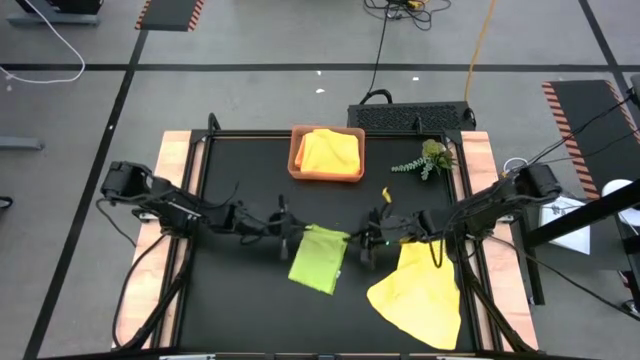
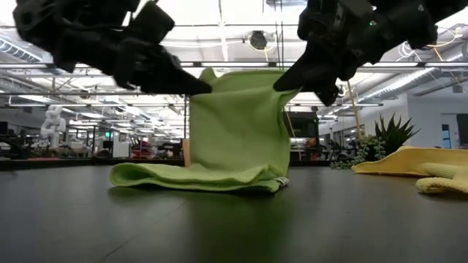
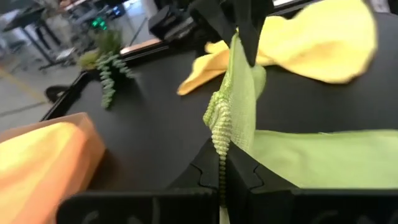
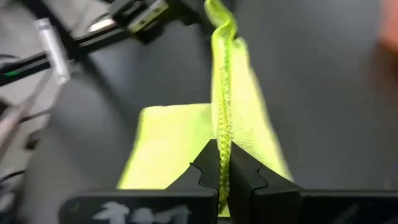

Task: Fold microfiber towels
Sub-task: Fold the green towel

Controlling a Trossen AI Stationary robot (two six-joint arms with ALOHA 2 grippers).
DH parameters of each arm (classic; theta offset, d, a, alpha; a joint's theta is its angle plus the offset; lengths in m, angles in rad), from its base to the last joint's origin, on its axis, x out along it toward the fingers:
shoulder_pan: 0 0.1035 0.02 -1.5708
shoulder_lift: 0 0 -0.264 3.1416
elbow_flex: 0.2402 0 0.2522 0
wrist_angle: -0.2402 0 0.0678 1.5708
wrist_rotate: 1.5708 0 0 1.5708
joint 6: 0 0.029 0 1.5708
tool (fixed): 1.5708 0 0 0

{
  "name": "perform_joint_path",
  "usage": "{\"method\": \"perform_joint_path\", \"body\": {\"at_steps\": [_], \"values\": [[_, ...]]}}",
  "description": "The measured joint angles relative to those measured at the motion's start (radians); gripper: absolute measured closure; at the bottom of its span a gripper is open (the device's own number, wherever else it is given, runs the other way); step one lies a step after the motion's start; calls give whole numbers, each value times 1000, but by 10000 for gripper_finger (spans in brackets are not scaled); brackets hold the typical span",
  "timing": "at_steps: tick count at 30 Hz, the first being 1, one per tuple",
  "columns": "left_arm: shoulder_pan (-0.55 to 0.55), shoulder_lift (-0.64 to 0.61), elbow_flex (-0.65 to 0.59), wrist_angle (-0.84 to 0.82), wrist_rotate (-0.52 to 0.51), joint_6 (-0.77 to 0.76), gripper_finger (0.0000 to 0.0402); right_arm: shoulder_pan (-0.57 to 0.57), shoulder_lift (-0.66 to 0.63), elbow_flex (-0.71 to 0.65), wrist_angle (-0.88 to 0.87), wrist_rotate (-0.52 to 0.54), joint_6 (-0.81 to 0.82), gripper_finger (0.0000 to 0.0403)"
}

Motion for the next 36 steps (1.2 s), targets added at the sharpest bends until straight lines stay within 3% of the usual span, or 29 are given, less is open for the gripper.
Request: {"method": "perform_joint_path", "body": {"at_steps": [5, 11, 19, 27, 36], "values": [[-73, 0, -41, 5, -23, -3, 398, 28, 107, 0, 148, -74, 7, 403], [-167, 29, -50, 24, -49, -2, 398, 54, 168, 0, 214, -82, 31, 403], [-216, 108, -47, 31, -46, 14, 389, 81, 282, 5, 349, -130, 66, 403], [-243, 175, -45, 48, -14, -26, 397, 115, 344, 52, 366, -133, 62, 403], [-286, 165, -49, 34, 13, -54, 354, 153, 364, 56, 368, -172, 56, 383]]}}
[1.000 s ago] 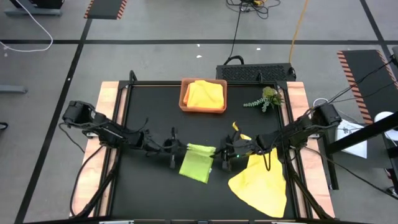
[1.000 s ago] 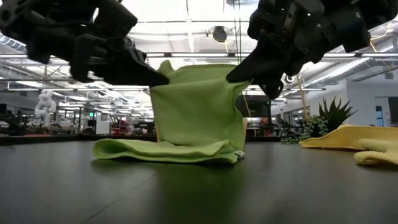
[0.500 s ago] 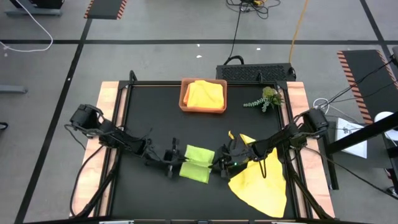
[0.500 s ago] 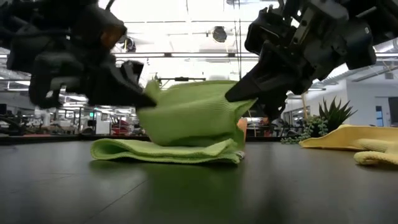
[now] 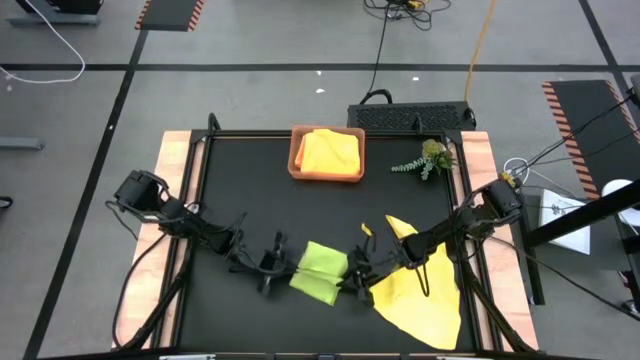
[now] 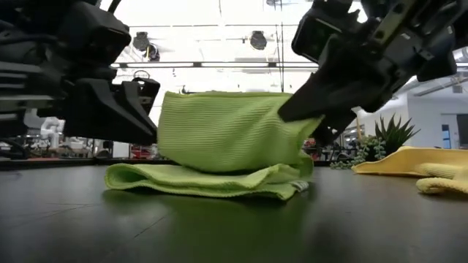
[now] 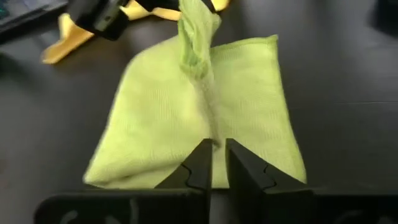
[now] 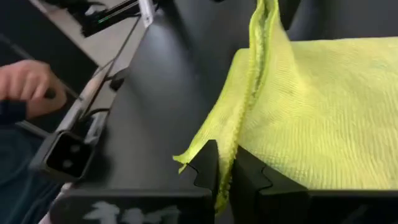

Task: Fold microfiber towels
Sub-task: Fold the green towel, then put the folded green towel into the orange bin

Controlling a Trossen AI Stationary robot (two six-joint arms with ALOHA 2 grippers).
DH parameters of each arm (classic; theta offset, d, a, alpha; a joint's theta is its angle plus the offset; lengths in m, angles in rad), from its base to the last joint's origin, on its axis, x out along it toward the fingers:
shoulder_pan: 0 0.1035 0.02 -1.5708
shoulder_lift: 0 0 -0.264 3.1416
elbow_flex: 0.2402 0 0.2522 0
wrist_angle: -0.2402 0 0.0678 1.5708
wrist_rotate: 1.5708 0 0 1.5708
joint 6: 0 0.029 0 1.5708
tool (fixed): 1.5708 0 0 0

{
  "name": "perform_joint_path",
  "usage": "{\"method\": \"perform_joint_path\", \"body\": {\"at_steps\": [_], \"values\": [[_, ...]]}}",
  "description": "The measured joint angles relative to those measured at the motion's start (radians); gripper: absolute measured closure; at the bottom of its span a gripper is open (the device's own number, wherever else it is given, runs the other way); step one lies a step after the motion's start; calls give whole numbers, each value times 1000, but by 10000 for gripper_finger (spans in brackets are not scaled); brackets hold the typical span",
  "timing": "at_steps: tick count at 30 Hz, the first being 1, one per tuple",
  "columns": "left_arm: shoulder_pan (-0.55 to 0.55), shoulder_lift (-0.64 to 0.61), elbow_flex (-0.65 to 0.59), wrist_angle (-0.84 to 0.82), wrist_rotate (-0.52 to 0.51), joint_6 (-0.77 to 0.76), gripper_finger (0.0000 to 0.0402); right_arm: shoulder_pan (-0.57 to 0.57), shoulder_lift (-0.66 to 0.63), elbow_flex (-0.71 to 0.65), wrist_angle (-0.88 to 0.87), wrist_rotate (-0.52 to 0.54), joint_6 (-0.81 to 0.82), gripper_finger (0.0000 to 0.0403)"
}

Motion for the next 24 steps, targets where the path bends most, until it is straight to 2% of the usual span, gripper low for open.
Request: {"method": "perform_joint_path", "body": {"at_steps": [5, 9, 15, 21, 24], "values": [[-2, 0, 0, 7, 116, -9, 326, 28, 0, 0, 45, -37, -16, 335], [-2, 0, 2, 10, 112, -29, 305, 45, 0, 1, 89, -71, -33, 274], [3, -1, 2, 78, 87, -44, 286, 31, -15, 1, 68, -47, -51, 192], [32, -1, 3, 146, 78, -57, 284, -40, -46, 1, -55, 95, -13, 164], [69, -2, 3, 143, 78, -106, 284, -91, -46, 1, -155, 110, 17, 163]]}}
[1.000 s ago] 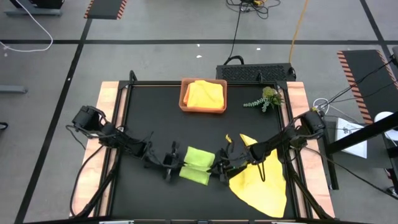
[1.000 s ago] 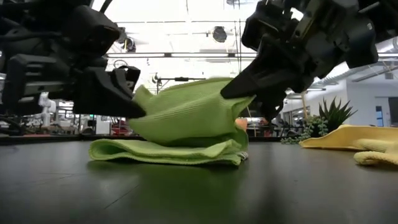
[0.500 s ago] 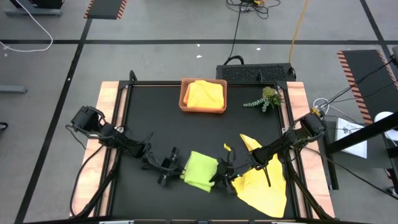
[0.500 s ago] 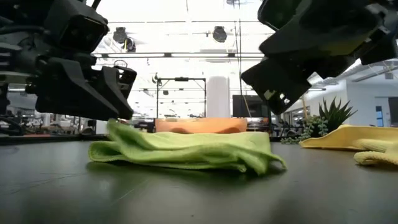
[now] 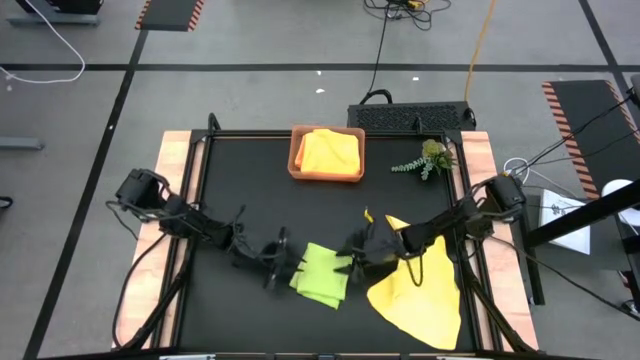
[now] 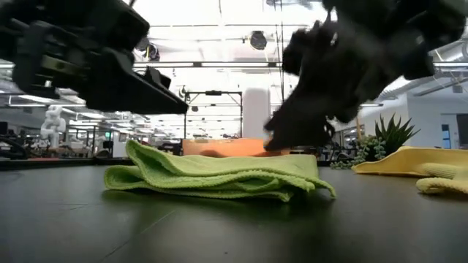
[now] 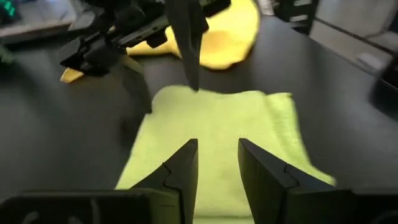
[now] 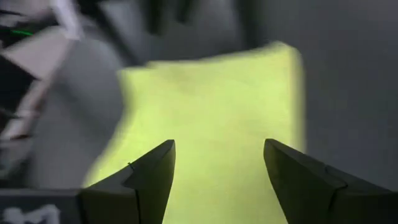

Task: Fold microfiber towels
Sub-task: Put the folded green towel into the orange bin

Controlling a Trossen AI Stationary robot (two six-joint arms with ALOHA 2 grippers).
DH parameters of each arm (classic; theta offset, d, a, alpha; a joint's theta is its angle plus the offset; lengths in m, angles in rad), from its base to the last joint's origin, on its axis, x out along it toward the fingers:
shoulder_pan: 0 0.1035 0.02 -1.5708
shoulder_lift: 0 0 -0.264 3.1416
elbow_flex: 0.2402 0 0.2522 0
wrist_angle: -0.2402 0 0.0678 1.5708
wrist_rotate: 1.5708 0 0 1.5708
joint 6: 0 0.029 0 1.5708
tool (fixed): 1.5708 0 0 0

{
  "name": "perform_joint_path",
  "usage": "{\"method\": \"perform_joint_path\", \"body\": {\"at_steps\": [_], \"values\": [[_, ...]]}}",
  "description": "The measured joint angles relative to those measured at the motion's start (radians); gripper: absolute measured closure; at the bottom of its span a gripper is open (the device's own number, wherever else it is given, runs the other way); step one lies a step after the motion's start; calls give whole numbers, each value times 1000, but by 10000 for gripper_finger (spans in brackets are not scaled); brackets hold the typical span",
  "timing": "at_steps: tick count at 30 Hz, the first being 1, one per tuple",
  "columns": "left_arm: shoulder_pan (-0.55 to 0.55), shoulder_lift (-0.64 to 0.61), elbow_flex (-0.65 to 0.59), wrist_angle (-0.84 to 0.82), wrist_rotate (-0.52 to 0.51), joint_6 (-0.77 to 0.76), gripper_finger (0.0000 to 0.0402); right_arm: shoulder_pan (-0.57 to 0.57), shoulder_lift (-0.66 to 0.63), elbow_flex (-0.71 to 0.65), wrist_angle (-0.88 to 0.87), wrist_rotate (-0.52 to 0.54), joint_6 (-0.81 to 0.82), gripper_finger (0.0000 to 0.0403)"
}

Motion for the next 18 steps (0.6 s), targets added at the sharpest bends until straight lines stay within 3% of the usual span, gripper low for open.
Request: {"method": "perform_joint_path", "body": {"at_steps": [5, 13, 18], "values": [[69, 0, 0, -45, 46, -97, 284, -78, 28, 0, -69, -71, 58, 163], [133, 0, 0, -72, 96, -181, 284, -149, 82, 0, 15, -275, 38, 166], [145, 0, 0, -69, 98, -182, 284, -151, 91, 0, 19, -275, -36, 216]]}}
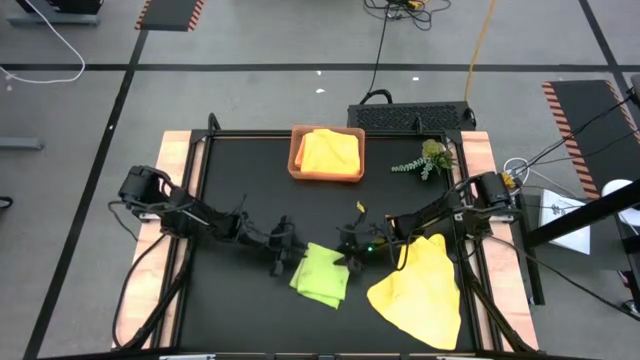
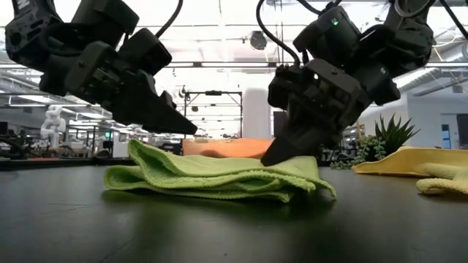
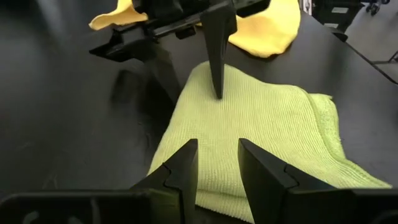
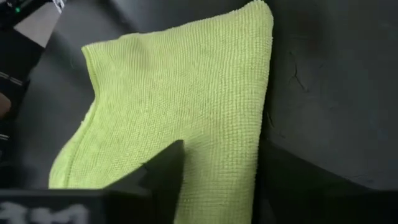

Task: Fold microfiber towels
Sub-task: Put the folded green towel into the orange bin

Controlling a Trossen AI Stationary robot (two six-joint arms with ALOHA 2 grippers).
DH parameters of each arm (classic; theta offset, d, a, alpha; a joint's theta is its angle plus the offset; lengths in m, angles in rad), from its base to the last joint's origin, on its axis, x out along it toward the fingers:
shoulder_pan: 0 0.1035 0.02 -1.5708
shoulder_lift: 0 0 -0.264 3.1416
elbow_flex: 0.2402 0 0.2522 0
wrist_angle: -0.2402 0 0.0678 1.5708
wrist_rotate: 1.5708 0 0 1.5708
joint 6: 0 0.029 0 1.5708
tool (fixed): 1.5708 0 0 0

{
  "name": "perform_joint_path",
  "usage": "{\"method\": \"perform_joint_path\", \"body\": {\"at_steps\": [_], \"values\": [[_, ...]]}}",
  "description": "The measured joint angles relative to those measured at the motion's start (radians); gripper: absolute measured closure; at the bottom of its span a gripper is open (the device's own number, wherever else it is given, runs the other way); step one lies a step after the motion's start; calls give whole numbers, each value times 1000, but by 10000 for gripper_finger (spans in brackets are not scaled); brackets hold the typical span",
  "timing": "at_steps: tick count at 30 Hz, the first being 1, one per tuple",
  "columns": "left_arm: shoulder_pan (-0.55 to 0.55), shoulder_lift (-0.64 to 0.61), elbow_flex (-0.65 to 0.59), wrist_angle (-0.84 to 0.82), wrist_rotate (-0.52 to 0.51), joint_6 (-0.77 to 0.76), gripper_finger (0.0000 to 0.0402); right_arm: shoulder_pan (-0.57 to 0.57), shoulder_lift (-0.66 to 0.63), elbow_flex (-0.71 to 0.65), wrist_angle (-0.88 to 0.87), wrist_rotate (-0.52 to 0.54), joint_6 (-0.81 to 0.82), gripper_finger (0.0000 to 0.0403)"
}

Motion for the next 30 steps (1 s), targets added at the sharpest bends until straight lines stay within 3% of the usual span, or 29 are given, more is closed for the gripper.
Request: {"method": "perform_joint_path", "body": {"at_steps": [6, 8, 15, 18, 21, 25, 30], "values": [[12, 0, 8, 12, 0, -3, 284, 2, -8, 0, 75, -5, -67, 362], [17, 0, 19, 12, 0, -3, 284, 2, -25, 2, 96, -3, -95, 390], [47, -6, 95, 9, 7, 22, 284, 2, -102, 76, -31, 4, -184, 398], [70, -7, 155, -32, 79, 43, 284, 3, -119, 121, -140, 49, -215, 398], [97, -7, 238, -209, 153, 76, 283, 4, -123, 162, -213, 60, -241, 400], [132, -7, 338, -479, 145, 119, 283, 4, -123, 208, -282, 58, -271, 401], [168, -7, 406, -658, 228, 171, 283, 4, -123, 244, -331, 60, -301, 402]]}}
